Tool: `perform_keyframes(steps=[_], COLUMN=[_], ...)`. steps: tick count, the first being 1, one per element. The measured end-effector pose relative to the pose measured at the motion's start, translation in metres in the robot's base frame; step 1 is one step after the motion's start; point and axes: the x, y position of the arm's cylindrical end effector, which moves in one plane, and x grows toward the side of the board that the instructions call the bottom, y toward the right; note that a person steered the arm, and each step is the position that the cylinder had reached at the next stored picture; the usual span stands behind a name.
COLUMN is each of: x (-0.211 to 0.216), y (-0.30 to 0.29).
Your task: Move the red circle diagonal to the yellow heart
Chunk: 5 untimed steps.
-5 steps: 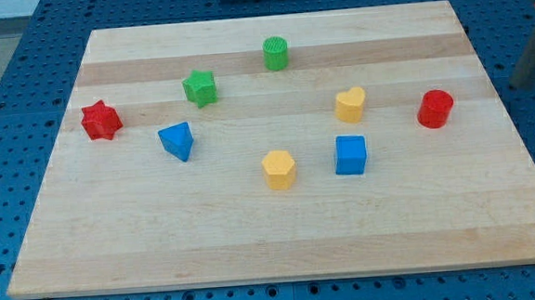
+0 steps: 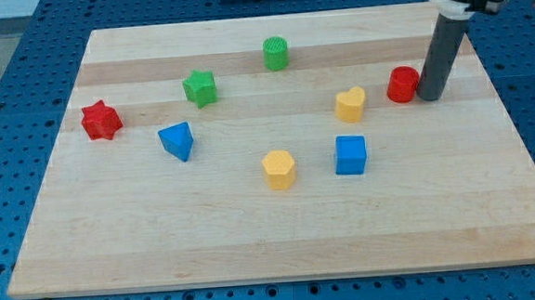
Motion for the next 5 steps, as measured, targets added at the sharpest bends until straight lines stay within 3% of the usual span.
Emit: perform_keyframes(steps=[2, 4, 5], x=[0.012, -0.058, -0.052], y=[-0.016, -0.015, -0.016])
